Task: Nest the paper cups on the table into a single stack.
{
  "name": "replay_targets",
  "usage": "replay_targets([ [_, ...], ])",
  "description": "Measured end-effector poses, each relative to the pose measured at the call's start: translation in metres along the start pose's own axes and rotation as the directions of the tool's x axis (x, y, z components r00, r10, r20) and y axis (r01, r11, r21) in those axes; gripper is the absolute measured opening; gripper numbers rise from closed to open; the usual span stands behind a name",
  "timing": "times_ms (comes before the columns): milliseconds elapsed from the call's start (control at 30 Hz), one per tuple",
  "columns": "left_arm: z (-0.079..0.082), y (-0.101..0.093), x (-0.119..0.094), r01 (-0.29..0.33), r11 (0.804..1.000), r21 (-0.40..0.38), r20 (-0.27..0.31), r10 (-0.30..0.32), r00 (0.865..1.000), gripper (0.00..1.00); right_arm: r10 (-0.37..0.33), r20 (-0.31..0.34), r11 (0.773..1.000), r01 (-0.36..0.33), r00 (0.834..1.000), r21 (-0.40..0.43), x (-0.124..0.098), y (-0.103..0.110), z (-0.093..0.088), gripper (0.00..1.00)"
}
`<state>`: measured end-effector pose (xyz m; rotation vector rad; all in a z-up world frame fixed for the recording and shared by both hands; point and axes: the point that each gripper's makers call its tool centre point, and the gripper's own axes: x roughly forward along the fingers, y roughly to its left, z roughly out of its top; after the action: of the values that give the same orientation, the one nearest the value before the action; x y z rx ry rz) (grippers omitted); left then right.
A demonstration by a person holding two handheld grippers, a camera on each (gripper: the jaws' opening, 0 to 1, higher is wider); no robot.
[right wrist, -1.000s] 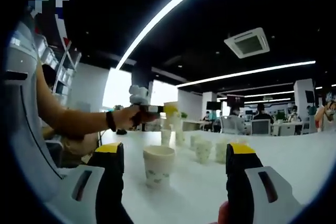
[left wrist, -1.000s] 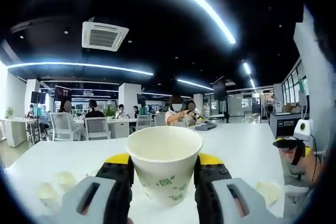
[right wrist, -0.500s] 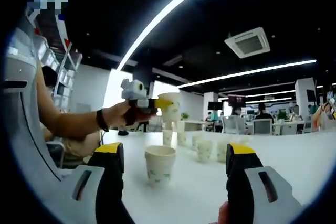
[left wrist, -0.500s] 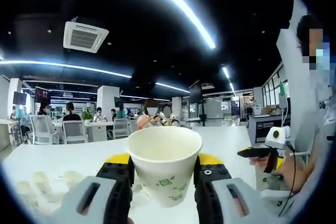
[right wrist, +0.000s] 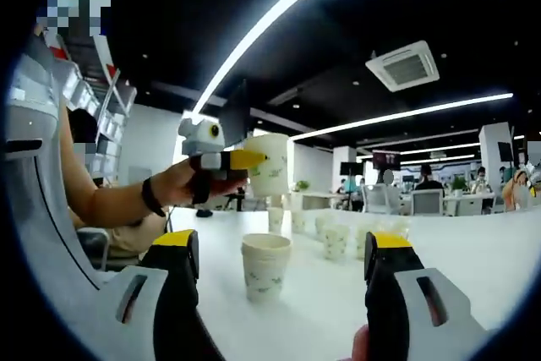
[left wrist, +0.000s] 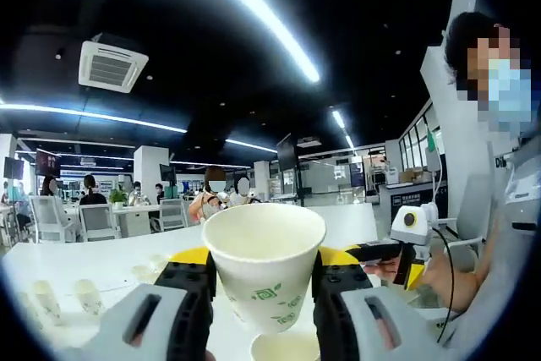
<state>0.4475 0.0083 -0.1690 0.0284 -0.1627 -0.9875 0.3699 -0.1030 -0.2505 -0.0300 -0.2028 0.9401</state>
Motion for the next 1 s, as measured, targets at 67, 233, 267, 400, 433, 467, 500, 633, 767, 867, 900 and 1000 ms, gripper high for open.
replay_targets([
  [67,0.000,-0.002,0.000,0.005,1.000,-0.003,0.000,-0.005,1.000,0.48,-0.002,-0.005,1.000,0.001,1.000,-0.005,0.000,0.001,0.000,0.84],
  [233,-0.003,-0.007,-0.003,0.007,1.000,0.009,-0.014,-0.007,1.000,0.48,0.018,-0.002,1.000,-0.018,1.000,0.005,0.004,0.005,-0.001,0.84],
  [267,-0.004,-0.009,-0.003,0.013,1.000,0.003,-0.020,-0.013,1.000,0.48,0.015,-0.008,1.000,-0.015,1.000,-0.007,0.004,0.006,0.000,0.84],
  [400,-0.010,-0.013,-0.002,0.017,1.000,0.013,-0.035,-0.017,0.999,0.48,0.031,0.016,0.999,-0.031,0.999,0.018,0.006,0.008,0.002,0.84],
  [433,-0.011,-0.012,-0.002,0.013,1.000,0.017,-0.037,-0.013,0.999,0.48,0.028,0.005,1.000,-0.029,1.000,0.012,0.007,0.008,-0.001,0.84],
  [467,-0.012,-0.012,-0.002,0.010,1.000,0.018,-0.037,-0.010,0.999,0.48,0.025,-0.006,1.000,-0.025,1.000,0.003,0.007,0.007,-0.003,0.84],
  [500,-0.014,-0.012,-0.002,0.011,1.000,0.013,-0.038,-0.011,0.999,0.48,0.022,-0.013,1.000,-0.022,1.000,-0.004,0.007,0.007,-0.003,0.84],
  [633,-0.026,-0.018,0.001,0.033,0.999,0.016,-0.055,-0.032,0.998,0.48,0.029,0.006,1.000,-0.029,1.000,0.010,0.007,0.007,0.000,0.84],
  [767,-0.034,-0.018,0.004,0.034,0.999,0.003,-0.055,-0.033,0.998,0.49,0.023,-0.008,1.000,-0.023,1.000,0.004,0.007,0.004,-0.003,0.84],
  [867,-0.038,-0.013,0.006,0.017,1.000,0.015,-0.060,-0.016,0.998,0.49,0.023,-0.002,1.000,-0.023,1.000,0.005,0.007,0.005,-0.002,0.84],
  [900,-0.041,-0.012,0.006,0.013,1.000,0.017,-0.064,-0.012,0.998,0.49,0.022,-0.003,1.000,-0.022,1.000,0.003,0.006,0.005,-0.002,0.84],
  [1000,-0.051,-0.012,0.007,0.010,0.999,0.030,-0.084,-0.008,0.996,0.49,0.022,-0.003,1.000,-0.022,1.000,0.004,0.005,0.004,-0.002,0.84],
])
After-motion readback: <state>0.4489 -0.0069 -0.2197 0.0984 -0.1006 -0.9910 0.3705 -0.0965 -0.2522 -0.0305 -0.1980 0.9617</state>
